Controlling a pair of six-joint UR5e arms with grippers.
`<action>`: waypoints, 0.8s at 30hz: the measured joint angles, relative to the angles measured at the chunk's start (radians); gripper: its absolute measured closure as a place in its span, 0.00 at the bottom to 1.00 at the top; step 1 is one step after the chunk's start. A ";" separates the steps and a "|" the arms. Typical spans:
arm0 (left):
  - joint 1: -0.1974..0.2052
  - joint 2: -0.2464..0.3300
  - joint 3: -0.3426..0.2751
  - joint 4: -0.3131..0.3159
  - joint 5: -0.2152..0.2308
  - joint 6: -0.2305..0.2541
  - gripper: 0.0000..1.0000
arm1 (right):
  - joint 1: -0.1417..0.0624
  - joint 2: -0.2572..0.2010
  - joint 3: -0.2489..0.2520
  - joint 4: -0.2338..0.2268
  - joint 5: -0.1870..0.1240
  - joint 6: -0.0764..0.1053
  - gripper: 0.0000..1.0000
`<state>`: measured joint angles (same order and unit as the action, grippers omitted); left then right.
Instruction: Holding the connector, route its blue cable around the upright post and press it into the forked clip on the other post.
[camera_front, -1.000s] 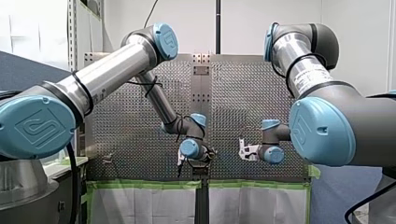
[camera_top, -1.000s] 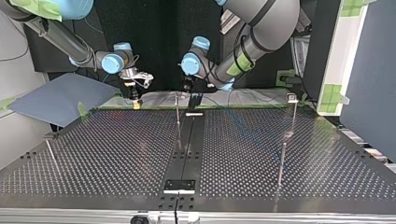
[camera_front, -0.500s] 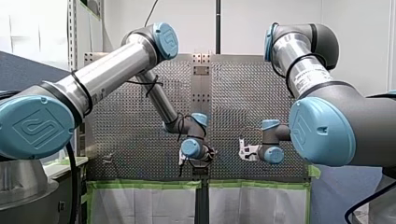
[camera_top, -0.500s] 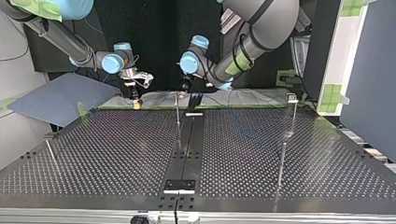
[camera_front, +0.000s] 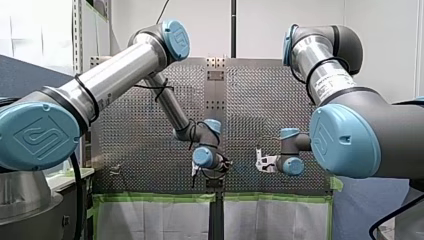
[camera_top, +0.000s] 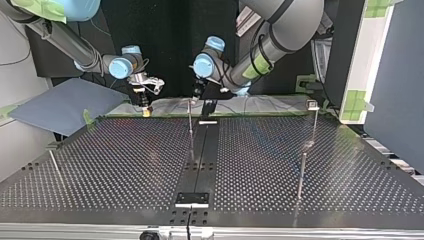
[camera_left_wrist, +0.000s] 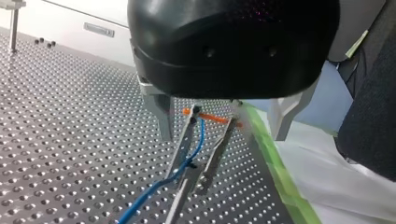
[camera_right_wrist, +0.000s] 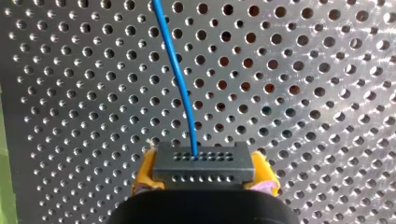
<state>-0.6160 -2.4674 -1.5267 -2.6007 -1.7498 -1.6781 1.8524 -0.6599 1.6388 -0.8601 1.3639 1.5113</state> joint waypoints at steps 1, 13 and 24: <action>0.000 0.000 -0.004 0.001 0.002 0.000 0.01 | 0.000 0.000 0.000 0.000 0.000 0.000 1.00; -0.001 0.000 -0.014 0.012 0.008 0.001 0.01 | 0.000 0.001 0.000 0.000 0.000 0.000 1.00; -0.001 0.000 -0.014 0.014 0.008 0.002 0.01 | 0.000 0.002 0.000 -0.004 0.000 0.000 1.00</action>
<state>-0.6170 -2.4671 -1.5412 -2.5870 -1.7419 -1.6766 1.8524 -0.6576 1.6390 -0.8643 1.3639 1.5113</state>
